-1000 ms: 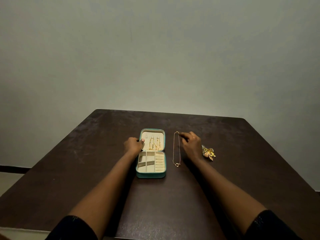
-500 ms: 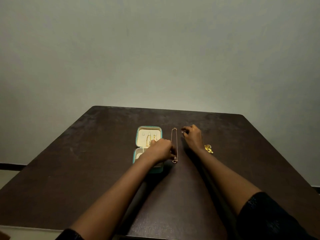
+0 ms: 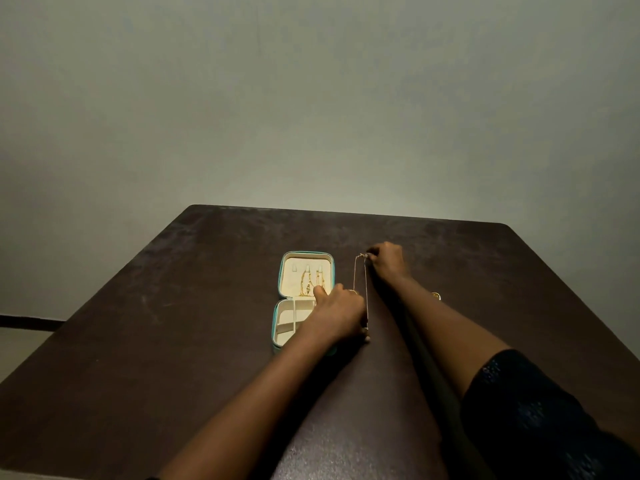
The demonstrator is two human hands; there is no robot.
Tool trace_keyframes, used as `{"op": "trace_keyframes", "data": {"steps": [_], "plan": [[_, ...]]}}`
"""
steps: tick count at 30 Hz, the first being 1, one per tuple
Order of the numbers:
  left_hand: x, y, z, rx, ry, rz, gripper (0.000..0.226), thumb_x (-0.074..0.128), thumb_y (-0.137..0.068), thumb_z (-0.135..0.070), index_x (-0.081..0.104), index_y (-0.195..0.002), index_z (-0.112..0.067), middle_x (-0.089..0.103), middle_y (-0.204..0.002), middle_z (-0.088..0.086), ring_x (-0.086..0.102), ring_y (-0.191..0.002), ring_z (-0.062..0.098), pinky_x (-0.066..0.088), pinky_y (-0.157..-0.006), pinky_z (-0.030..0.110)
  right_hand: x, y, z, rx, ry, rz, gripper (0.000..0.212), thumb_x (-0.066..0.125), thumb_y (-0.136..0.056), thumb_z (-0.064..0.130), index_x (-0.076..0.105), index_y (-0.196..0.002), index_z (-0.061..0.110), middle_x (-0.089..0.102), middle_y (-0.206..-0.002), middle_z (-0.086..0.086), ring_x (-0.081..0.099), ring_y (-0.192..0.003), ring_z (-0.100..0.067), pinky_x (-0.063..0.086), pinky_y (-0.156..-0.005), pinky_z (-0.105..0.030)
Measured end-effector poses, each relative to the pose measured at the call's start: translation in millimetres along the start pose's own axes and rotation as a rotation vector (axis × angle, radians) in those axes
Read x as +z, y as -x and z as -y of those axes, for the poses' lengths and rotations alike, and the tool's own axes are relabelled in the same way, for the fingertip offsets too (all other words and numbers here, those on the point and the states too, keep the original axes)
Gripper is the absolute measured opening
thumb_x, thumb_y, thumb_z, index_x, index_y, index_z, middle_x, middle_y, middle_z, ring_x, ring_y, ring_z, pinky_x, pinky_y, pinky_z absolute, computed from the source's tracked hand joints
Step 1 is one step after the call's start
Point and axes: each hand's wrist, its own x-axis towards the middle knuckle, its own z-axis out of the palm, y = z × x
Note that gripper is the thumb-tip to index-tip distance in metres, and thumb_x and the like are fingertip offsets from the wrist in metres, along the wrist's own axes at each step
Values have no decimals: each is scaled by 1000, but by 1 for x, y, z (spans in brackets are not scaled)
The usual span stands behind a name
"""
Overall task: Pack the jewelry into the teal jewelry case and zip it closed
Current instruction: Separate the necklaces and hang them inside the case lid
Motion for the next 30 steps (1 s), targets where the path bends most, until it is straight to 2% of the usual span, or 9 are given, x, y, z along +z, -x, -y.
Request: {"op": "trace_keyframes", "data": {"steps": [4, 7, 12, 17, 21, 24, 27, 28, 30], "plan": [[2, -2, 1, 1, 26, -9, 40, 66, -83, -39, 66, -116, -17, 55, -122, 7, 39, -120, 27, 24, -96, 52, 12, -9, 4, -21, 94, 54, 32, 52, -93, 18, 60, -123, 9, 61, -124, -17, 57, -114, -33, 46, -99, -40], [4, -2, 2, 14, 22, -41, 38, 65, -84, -39, 66, -114, -15, 56, -121, 6, 40, -119, 26, 26, -92, 51, 18, -11, 6, -47, 248, 68, 32, 49, -94, 19, 62, -122, 11, 55, -122, -17, 53, -114, -35, 46, -94, -40], [6, 0, -1, 46, -9, -115, 33, 61, -88, -31, 64, -114, -11, 56, -122, 6, 39, -117, 26, 27, -89, 47, 20, -14, 11, -40, 255, 2, 26, 51, -88, 6, 62, -109, -4, 58, -115, -23, 56, -110, -40, 47, -86, -40], [5, 4, -5, 44, -11, -110, 33, 52, -90, -26, 62, -115, -7, 53, -121, 8, 39, -116, 28, 26, -90, 49, 25, -16, 8, -95, 388, 81, 30, 42, -93, 4, 50, -121, 0, 50, -124, -18, 50, -116, -36, 43, -95, -43], [8, 8, -4, 62, 7, -83, 31, 50, -90, -30, 64, -110, -11, 54, -120, 6, 38, -117, 28, 26, -90, 48, 15, -21, 11, 46, 118, 59, 25, 41, -93, 8, 49, -115, -3, 56, -120, -26, 53, -111, -42, 44, -89, -41], [1, 10, -4, 101, 71, -99, 24, 51, -90, -30, 64, -104, -16, 57, -118, 3, 38, -116, 25, 25, -86, 45, -2, -28, 14, 159, -113, 16, 23, 40, -95, 7, 54, -106, -8, 59, -109, -27, 55, -103, -38, 42, -81, -38], [-13, 12, -3, 136, 136, -132, 18, 54, -87, -30, 63, -97, -18, 61, -111, 1, 43, -112, 23, 22, -80, 41, -15, -33, 13, 283, -405, 48, 28, 43, -88, -4, 52, -62, -1, 50, -64, -16, 49, -58, -24, 35, -49, -29], [-17, 13, -2, 149, 152, -150, 16, 55, -85, -29, 63, -93, -17, 62, -107, 1, 47, -109, 23, 22, -79, 40, -19, -32, 13, 336, -524, 61, 34, 43, -88, -6, 46, -56, 3, 43, -56, -11, 44, -47, -20, 30, -41, -22], [-25, 17, 1, 160, 162, -166, 13, 55, -84, -28, 60, -89, -17, 64, -99, 2, 52, -103, 23, 23, -82, 40, -30, -28, 10, 435, -708, 65, 35, 45, -91, -3, 44, -58, 7, 39, -55, -8, 42, -33, -13, 29, -36, -15]]}}
